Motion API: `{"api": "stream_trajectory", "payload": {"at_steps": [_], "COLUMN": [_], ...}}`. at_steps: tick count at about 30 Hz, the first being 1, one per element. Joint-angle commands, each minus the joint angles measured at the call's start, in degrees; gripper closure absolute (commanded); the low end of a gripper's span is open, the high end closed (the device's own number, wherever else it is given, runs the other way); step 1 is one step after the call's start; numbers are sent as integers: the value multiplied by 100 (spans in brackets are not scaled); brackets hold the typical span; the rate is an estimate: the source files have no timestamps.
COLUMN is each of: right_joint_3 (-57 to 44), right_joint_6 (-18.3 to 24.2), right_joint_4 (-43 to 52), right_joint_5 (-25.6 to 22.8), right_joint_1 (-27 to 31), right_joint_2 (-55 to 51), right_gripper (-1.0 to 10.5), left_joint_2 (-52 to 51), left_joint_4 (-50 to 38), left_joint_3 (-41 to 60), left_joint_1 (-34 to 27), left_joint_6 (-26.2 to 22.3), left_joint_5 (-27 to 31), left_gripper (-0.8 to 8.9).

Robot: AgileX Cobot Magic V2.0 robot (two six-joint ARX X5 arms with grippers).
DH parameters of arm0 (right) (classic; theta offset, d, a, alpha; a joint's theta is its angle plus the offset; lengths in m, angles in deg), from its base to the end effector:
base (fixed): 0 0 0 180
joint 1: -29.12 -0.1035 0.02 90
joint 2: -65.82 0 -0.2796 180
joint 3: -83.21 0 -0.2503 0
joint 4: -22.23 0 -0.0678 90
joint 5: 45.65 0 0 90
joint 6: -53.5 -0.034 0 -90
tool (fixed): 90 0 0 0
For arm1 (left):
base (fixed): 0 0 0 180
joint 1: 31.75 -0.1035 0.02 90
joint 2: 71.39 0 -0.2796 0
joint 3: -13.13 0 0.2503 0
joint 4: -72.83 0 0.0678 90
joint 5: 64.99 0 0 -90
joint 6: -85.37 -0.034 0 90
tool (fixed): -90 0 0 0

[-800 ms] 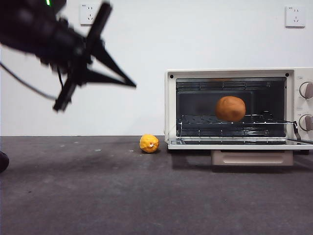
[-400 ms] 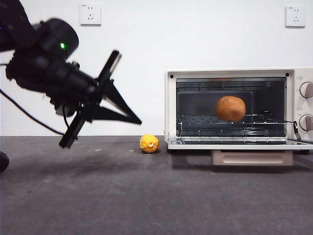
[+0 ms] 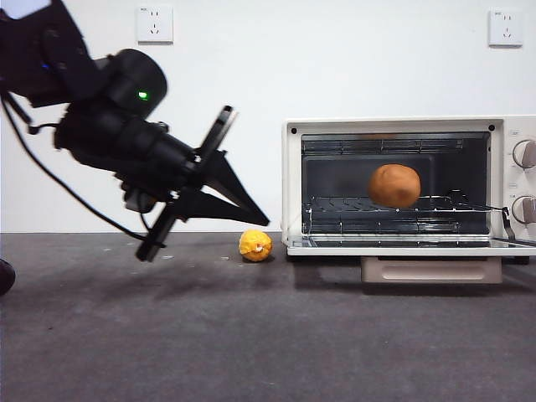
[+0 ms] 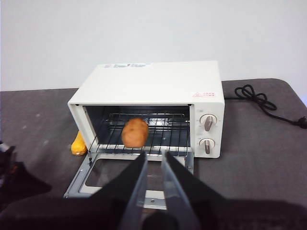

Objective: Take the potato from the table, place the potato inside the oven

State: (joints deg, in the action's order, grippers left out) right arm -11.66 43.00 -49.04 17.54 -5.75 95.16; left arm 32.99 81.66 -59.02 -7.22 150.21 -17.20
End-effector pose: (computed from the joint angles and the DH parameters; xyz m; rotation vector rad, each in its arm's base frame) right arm 0.0183 -0.0060 0.4213 0.0435 0.2438 0.1179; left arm 0.3283 -0.1749 0.1798 -1.0639 1.3017 -0.5700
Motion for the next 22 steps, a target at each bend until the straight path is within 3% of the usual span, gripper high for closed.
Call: {"api": "stream_trajectory", "payload": {"at_steps": [1,13,22], "right_joint_3": [24,26,26], "right_joint_6": [-4,-44,-39], "right_joint_4": [31,11,22], "right_joint_5": [46,92,87], "right_joint_1": [-4,-4,-4], "right_joint_2": [-9,-9,-9], "right_gripper": [887,886,886], "left_joint_2": [269,636,833], "left_joint_4": [131,914,857], "left_joint_3": [-208,-608,-608], "left_joint_1": [127,225,472], "left_joint_6": [157,63,31], "left_joint_5": [116,1051,883], "left_gripper": [820,820,820]}}
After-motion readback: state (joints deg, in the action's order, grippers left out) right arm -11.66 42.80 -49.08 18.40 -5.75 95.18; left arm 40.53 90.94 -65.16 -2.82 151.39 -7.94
